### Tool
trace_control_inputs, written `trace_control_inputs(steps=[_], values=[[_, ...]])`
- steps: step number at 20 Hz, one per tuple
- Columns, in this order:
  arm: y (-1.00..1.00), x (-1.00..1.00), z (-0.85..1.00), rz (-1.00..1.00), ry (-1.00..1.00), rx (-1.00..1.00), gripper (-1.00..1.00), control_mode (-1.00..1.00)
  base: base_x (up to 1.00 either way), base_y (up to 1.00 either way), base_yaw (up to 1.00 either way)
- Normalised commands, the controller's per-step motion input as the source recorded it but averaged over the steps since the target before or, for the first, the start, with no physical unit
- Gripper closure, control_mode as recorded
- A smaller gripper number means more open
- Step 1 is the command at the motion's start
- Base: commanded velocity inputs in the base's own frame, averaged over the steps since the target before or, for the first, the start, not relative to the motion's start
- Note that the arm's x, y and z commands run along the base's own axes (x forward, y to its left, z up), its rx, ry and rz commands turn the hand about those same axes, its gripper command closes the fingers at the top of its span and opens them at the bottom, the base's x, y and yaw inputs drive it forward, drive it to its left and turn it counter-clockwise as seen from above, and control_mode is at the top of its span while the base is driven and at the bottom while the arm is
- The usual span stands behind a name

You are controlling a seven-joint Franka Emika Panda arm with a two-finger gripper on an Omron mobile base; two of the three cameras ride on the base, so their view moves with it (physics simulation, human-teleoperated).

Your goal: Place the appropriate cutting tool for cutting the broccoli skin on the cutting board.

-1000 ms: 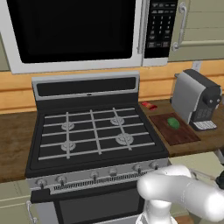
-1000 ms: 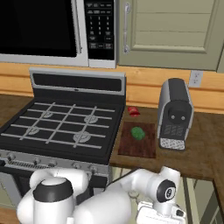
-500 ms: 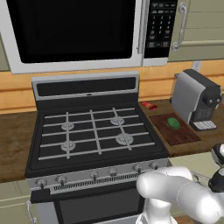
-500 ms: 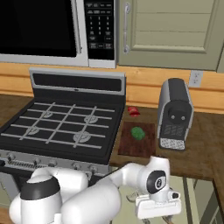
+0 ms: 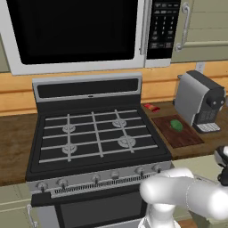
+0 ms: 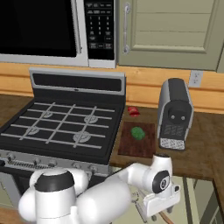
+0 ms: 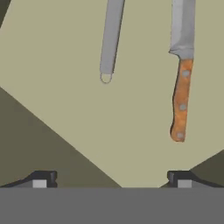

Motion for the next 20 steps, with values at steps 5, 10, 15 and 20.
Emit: trace_control_inputs(steps=[5, 10, 15, 20], values=[[0.0, 0.23, -0.41, 0.06, -0.04, 0.08, -1.0, -1.0, 0.0, 0.0, 0.0], [-0.03, 0.42, -0.34, 0.09, 0.0, 0.06, -1.0, -1.0, 0.0, 0.0, 0.0], [0.0, 0.38, -0.51, 0.1, 0.0, 0.03, -1.0, -1.0, 0.0, 0.0, 0.0], [0.0, 0.27, -0.54, 0.08, 0.0, 0.03, -1.0, -1.0, 0.0, 0.0, 0.0]])
